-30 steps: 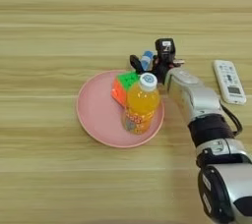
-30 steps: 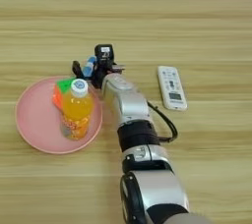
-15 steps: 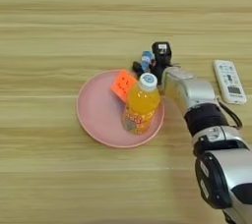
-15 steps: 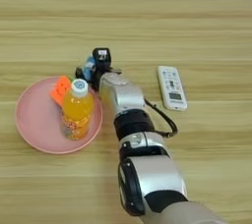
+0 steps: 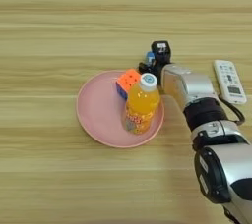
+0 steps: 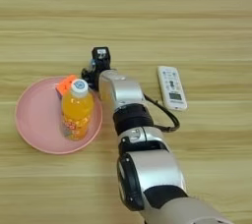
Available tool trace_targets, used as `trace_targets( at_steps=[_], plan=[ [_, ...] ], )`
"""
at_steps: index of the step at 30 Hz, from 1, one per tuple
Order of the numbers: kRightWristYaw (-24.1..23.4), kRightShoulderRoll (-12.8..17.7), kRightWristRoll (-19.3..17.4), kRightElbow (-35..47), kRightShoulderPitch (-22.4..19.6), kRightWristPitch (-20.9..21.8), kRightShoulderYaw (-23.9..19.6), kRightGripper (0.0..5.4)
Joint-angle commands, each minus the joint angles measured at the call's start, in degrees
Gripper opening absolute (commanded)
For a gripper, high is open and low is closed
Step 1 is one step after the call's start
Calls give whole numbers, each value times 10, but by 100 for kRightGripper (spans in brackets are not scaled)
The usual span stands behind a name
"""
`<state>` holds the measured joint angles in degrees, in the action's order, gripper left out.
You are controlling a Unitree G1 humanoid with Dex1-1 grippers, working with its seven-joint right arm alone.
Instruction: Move the objects on the table
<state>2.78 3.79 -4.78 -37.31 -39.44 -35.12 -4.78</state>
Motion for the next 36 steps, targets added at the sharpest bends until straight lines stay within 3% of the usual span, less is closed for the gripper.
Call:
trace_targets(
  at_steps=[1,11,22,31,36],
  plan=[
    [-9,12,6,27,-41,6,-2,245],
    [-16,48,10,43,-20,3,-19,145],
    [-9,79,9,167,56,-33,-34,142],
    [0,95,0,301,172,-81,-60,142],
    [0,100,-1,337,207,-88,-72,142]
  ],
)
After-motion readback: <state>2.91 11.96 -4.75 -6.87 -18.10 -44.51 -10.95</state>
